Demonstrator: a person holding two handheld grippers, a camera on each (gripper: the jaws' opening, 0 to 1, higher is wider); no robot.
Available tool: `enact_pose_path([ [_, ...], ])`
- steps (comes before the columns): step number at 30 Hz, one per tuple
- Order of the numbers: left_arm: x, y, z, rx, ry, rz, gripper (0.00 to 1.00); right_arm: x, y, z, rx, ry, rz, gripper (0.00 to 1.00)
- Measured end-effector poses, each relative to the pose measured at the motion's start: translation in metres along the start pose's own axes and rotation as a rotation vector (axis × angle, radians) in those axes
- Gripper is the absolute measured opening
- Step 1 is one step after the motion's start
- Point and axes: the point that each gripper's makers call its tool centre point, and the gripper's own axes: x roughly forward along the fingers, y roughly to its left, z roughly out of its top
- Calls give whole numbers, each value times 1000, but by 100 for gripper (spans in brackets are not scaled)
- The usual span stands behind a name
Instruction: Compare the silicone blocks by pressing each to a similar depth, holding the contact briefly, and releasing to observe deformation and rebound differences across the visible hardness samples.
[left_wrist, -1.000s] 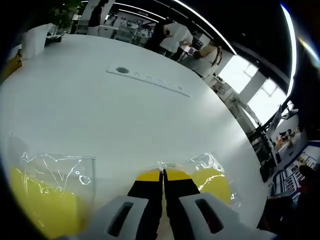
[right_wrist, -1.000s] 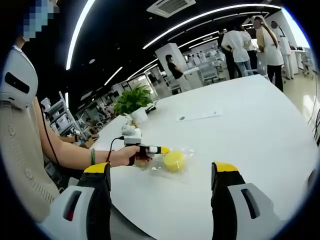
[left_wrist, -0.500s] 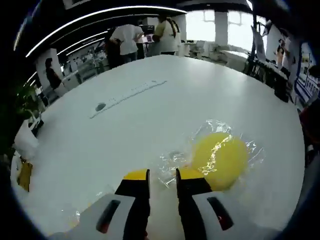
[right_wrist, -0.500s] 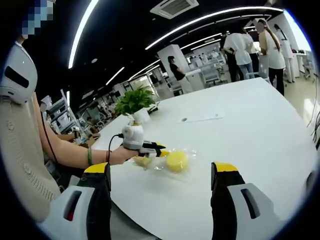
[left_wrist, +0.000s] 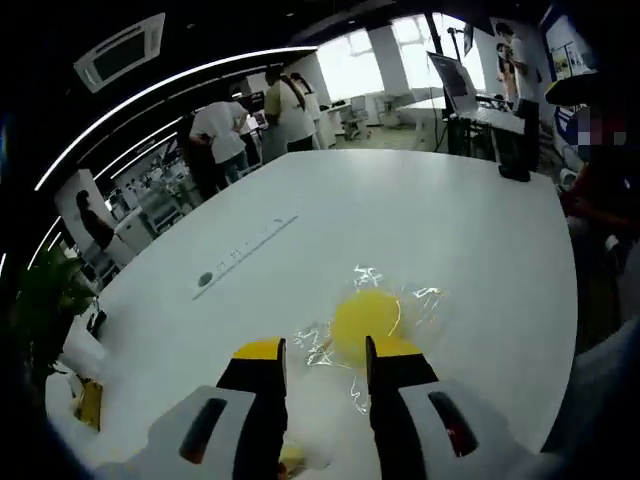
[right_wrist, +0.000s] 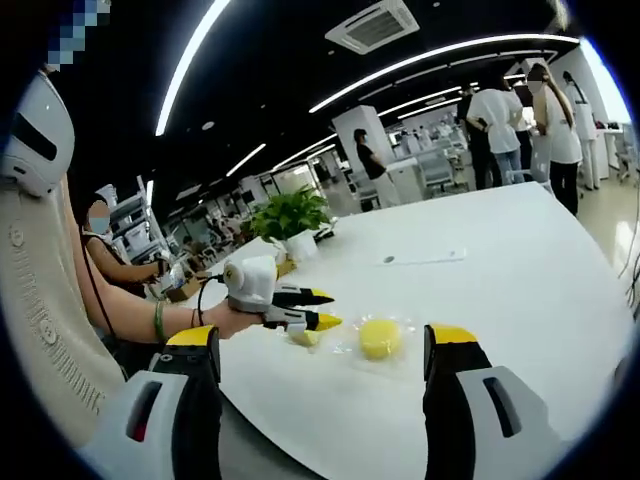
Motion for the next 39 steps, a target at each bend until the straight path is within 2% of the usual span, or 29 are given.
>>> enact_pose_path([
  [5,-46,-5,1,-32,-29,-15,37,1,15,4,-47,0,20,78],
  [10,-83,-4,1,-46,-49,-5,45,0,30,8,-80,-15,35,78],
  [13,-110,0,3,-99,-81,7,48,-2,33,10,-92,-33,21,77],
  [20,-159,8,-1,-171,-130,17,56,-2,47,12,-87,-89,-1,77],
  [22,-167,10,-3,-174,-136,24,57,-1,53,10,-87,-97,-4,77],
  [26,-193,19,-17,-189,-138,69,61,3,65,2,-80,-99,-1,77],
  [29,-208,29,-32,-227,-117,117,72,7,76,-5,-81,-92,4,77],
  [32,-221,34,-40,-249,-135,123,69,9,82,-10,-75,-89,5,76],
  [39,-236,32,-65,-310,-100,110,70,5,90,-21,-60,-93,-19,75],
])
